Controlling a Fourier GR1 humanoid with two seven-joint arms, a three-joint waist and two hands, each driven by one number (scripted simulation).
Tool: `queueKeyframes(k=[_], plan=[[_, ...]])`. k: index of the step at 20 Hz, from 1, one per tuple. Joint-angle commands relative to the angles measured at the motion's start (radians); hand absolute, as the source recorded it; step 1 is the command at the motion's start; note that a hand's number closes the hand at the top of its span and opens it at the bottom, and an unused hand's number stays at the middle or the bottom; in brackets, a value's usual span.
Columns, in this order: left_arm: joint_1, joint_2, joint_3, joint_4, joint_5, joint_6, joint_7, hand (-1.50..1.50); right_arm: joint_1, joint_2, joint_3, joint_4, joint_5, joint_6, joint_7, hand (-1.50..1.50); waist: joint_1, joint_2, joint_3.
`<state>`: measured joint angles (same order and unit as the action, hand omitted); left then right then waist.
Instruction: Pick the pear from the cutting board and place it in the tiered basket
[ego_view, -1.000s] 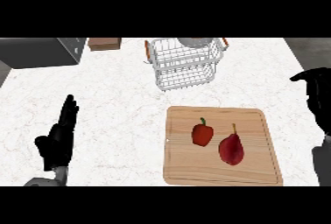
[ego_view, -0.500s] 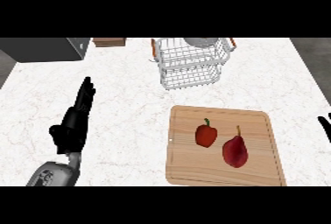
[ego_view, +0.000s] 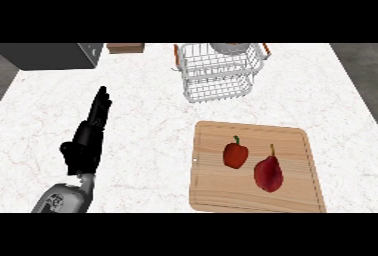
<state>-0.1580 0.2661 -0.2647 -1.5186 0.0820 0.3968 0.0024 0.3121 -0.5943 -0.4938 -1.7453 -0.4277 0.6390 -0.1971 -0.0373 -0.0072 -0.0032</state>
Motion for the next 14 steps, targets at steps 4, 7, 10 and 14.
queueKeyframes(k=[4, 7, 10, 14], plan=[[-0.036, -0.010, -0.007, -0.016, -0.006, -0.002, 0.028, 0.00, 0.038, -0.161, 0.002, -0.336, 0.305, -0.084, 0.165, -1.50, 0.016, 0.004, -0.002], [-0.016, 0.012, -0.001, -0.050, 0.004, -0.026, 0.040, 0.00, 0.065, -0.144, 0.070, -0.489, 0.364, -0.126, 0.339, -1.50, 0.034, 0.003, -0.001], [-0.005, -0.014, -0.014, -0.027, -0.016, -0.015, 0.030, 0.00, 0.051, -0.156, 0.114, -0.606, 0.343, -0.114, 0.524, -1.50, 0.035, 0.006, 0.000], [-0.056, -0.054, -0.025, 0.016, -0.038, -0.010, 0.050, 0.00, -0.104, -0.141, 0.332, -0.658, 0.401, -0.183, 0.786, -1.50, 0.055, 0.013, 0.001]])
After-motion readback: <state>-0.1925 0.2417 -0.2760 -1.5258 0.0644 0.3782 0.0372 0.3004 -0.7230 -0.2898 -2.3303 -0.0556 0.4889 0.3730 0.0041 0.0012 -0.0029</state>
